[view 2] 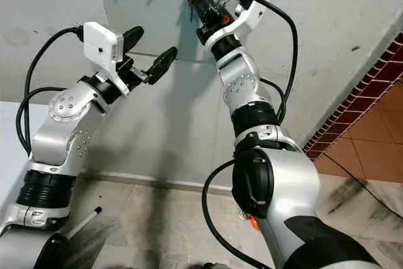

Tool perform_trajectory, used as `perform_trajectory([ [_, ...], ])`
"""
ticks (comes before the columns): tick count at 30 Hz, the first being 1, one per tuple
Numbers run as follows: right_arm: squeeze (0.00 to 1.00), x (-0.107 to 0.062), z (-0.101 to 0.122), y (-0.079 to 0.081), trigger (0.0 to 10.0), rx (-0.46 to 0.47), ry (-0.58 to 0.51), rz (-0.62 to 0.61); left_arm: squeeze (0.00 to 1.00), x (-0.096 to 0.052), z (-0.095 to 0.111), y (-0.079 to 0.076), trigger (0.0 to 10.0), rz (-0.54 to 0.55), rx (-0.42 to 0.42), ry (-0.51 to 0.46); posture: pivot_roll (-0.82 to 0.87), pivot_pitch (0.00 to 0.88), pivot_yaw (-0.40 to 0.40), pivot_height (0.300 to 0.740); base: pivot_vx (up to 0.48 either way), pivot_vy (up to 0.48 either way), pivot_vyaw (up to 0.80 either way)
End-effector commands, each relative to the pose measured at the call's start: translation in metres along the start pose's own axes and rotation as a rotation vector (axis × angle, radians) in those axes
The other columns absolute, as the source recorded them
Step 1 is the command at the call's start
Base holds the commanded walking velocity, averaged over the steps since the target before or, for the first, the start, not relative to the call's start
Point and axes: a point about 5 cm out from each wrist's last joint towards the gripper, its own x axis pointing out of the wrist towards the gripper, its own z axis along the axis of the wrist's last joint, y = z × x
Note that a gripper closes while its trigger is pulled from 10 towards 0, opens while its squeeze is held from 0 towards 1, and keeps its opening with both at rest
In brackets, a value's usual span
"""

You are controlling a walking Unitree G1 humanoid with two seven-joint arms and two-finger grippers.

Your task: Hang keys on a hook

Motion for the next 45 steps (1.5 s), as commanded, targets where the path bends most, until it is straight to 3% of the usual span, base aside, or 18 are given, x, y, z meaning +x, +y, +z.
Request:
perform_trajectory([
  [1, 1.00, -0.001, 0.000, -0.001, 10.0, 0.033, -0.015, -0.003, 0.00, -0.001, 0.005, 0.001, 10.0, -0.002, 0.006, -0.015, 0.09, 0.158, -0.038, 0.740, 0.000, 0.000, 0.00],
  [15, 1.00, -0.012, -0.017, 0.005, 10.0, -0.061, 0.023, 0.144, 0.00, -0.004, 0.003, -0.001, 10.0, 0.023, -0.011, -0.007, 0.09, 0.154, -0.036, 0.740, 0.000, 0.000, 0.00],
  [19, 1.00, -0.021, -0.023, 0.001, 10.0, -0.081, 0.038, 0.159, 0.00, -0.009, -0.002, -0.001, 10.0, 0.053, -0.023, 0.000, 0.10, 0.147, -0.034, 0.740, 0.000, 0.000, 0.00],
  [25, 1.00, -0.049, -0.037, -0.015, 10.0, -0.103, 0.076, 0.119, 0.00, -0.025, -0.026, -0.001, 10.0, 0.130, -0.074, 0.056, 0.10, 0.127, -0.031, 0.740, 0.000, 0.000, 0.00],
  [26, 1.00, -0.062, -0.046, -0.022, 10.0, -0.117, 0.097, 0.087, 0.00, -0.033, -0.040, -0.001, 10.0, 0.166, -0.092, 0.087, 0.09, 0.108, -0.024, 0.740, 0.000, 0.000, 0.00],
  [27, 1.00, -0.062, -0.046, -0.022, 10.0, -0.117, 0.097, 0.087, 0.00, -0.033, -0.040, -0.001, 10.0, 0.166, -0.092, 0.087, 0.09, 0.108, -0.024, 0.740, 0.000, 0.000, 0.00],
  [29, 1.00, -0.089, -0.059, -0.040, 10.0, -0.146, 0.126, -0.017, 0.00, -0.049, -0.068, -0.003, 10.0, 0.235, -0.120, 0.162, 0.09, 0.091, -0.020, 0.740, 0.000, 0.000, 0.00],
  [30, 1.00, -0.089, -0.059, -0.040, 10.0, -0.146, 0.126, -0.017, 0.00, -0.049, -0.068, -0.003, 10.0, 0.235, -0.120, 0.162, 0.09, 0.091, -0.020, 0.740, 0.000, 0.000, 0.00],
  [34, 1.00, -0.134, -0.078, -0.067, 10.0, -0.190, 0.200, -0.170, 0.00, -0.074, -0.109, -0.008, 10.0, 0.328, -0.135, 0.280, 0.08, 0.062, -0.012, 0.740, 0.000, 0.000, 0.00],
  [37, 1.00, -0.154, -0.086, -0.077, 10.0, -0.206, 0.235, -0.237, 0.00, -0.084, -0.124, -0.010, 10.0, 0.358, -0.136, 0.319, 0.07, 0.055, -0.009, 0.740, 0.000, 0.000, 0.00],
  [38, 1.00, -0.175, -0.093, -0.087, 10.0, -0.232, 0.276, -0.315, 0.00, -0.092, -0.139, -0.012, 10.0, 0.386, -0.129, 0.376, 0.07, 0.040, -0.002, 0.740, 0.000, 0.000, 0.00],
  [41, 1.00, -0.208, -0.106, -0.101, 10.0, -0.286, 0.361, -0.429, 0.00, -0.108, -0.163, -0.016, 10.0, 0.429, -0.143, 0.463, 0.06, 0.016, 0.008, 0.740, 0.000, 0.000, 0.00],
  [42, 1.00, -0.233, -0.114, -0.108, 10.0, -0.338, 0.444, -0.490, 0.00, -0.119, -0.179, -0.021, 10.0, 0.448, -0.149, 0.530, 0.05, 0.006, 0.013, 0.740, 0.000, 0.000, 0.00],
  [43, 1.00, -0.246, -0.119, -0.111, 10.0, -0.339, 0.480, -0.530, 0.00, -0.125, -0.186, -0.025, 10.0, 0.455, -0.132, 0.563, 0.05, 0.000, 0.016, 0.740, 0.000, 0.000, 0.00],
  [45, 1.00, -0.258, -0.123, -0.114, 10.0, -0.333, 0.510, -0.571, 0.00, -0.130, -0.192, -0.028, 10.0, 0.459, -0.111, 0.592, 0.05, 0.000, 0.018, 0.740, 0.000, 0.000, 0.00],
])
